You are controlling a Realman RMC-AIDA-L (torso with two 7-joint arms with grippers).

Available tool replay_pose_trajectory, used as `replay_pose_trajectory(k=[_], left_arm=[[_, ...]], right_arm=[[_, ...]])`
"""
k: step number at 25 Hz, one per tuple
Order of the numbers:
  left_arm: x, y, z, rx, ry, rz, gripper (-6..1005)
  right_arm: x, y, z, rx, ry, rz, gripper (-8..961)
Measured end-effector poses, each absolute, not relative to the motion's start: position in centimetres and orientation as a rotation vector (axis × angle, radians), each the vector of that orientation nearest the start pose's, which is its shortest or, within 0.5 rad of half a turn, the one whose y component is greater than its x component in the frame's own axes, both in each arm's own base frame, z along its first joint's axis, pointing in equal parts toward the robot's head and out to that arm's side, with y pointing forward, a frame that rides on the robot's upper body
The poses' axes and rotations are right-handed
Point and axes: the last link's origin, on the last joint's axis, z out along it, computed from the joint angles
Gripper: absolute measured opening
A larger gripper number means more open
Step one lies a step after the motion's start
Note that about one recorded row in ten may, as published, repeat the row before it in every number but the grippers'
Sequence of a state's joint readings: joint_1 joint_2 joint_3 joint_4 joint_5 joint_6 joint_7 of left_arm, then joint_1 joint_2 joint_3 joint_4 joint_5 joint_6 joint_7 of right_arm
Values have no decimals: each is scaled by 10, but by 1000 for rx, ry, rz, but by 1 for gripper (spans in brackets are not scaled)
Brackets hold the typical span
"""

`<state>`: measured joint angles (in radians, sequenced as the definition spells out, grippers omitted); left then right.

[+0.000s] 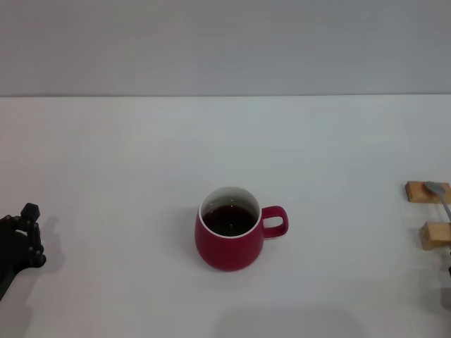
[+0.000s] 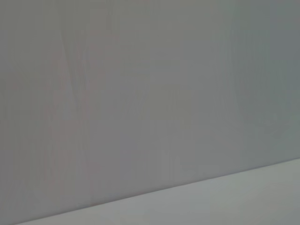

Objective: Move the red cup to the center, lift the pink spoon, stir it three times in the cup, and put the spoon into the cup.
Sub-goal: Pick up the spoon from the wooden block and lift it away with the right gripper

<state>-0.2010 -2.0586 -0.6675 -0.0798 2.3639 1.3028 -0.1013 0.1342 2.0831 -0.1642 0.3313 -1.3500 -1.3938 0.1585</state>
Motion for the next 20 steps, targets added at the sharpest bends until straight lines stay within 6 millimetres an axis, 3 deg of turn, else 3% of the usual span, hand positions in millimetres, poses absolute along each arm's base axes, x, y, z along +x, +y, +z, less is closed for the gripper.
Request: replay_pose_trajectory(k=[13, 20], left_arm=[[-384, 232, -21, -1752, -487, -495, -2], [-386, 231, -19, -1747, -486, -483, -2]], right_arm=[[369, 182, -60, -1515, 876, 686, 370], [366, 181, -65, -1543, 849, 657, 182]])
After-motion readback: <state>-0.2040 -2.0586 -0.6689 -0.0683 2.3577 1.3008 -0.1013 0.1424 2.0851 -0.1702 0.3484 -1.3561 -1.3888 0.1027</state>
